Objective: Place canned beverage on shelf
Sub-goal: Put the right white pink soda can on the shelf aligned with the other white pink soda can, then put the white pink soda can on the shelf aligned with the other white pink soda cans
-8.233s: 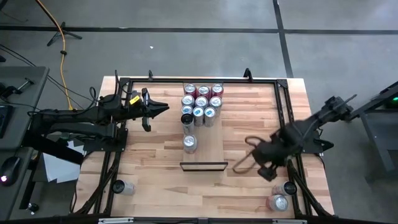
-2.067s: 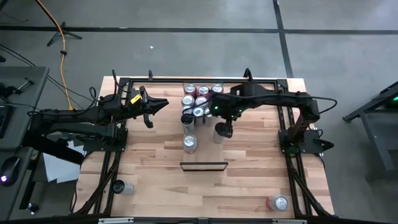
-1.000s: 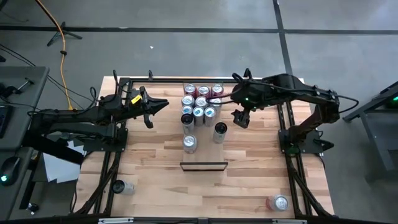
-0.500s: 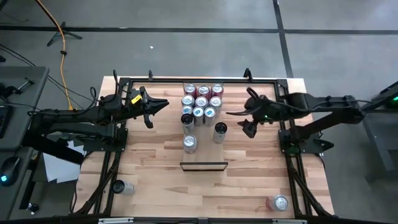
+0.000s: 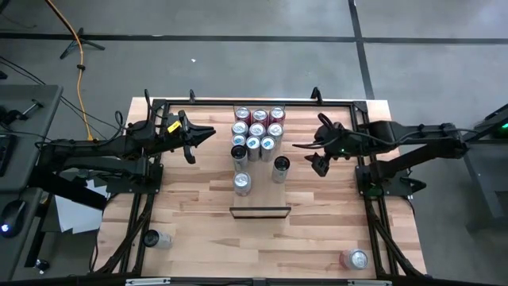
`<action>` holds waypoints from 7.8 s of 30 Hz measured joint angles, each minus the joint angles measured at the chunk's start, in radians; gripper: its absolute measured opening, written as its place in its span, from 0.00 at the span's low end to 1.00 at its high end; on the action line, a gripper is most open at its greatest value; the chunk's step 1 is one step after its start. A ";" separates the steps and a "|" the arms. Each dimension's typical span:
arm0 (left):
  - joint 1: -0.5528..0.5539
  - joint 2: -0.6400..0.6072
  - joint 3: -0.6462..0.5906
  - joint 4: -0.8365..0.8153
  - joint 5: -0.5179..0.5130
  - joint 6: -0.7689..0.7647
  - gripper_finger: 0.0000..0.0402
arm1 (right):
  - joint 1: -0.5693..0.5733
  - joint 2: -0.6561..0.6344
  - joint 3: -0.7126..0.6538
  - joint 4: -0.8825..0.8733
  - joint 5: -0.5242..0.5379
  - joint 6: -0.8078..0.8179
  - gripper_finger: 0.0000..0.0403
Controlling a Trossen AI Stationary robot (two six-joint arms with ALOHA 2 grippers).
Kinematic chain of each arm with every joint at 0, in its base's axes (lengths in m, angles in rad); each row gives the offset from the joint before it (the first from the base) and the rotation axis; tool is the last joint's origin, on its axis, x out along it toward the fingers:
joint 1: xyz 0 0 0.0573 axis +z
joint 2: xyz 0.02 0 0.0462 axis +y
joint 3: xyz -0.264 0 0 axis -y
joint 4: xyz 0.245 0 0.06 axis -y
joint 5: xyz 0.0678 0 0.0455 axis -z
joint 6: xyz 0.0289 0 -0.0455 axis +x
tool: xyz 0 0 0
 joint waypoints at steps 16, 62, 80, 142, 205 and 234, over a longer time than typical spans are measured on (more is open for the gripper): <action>0.000 0.000 0.000 0.000 0.000 0.000 0.00 | 0.000 0.000 0.000 0.000 0.018 0.008 0.74; 0.000 -0.001 0.000 0.000 0.000 0.000 0.00 | 0.092 -0.069 -0.624 0.769 -0.018 0.298 0.01; 0.000 0.000 0.000 0.001 0.000 -0.007 0.00 | 0.058 0.175 -0.623 1.044 -0.038 0.326 0.00; 0.000 0.065 0.000 0.033 0.010 -0.140 0.00 | -0.036 0.415 -0.413 1.232 -0.097 0.082 0.00; -0.033 -0.106 0.000 -0.043 0.166 0.079 0.00 | -0.160 -0.068 -0.414 1.333 -0.311 -0.360 0.00; -0.033 -0.106 0.000 -0.043 0.140 0.053 0.00 | -0.160 -0.068 -0.414 1.312 -0.309 -0.329 0.00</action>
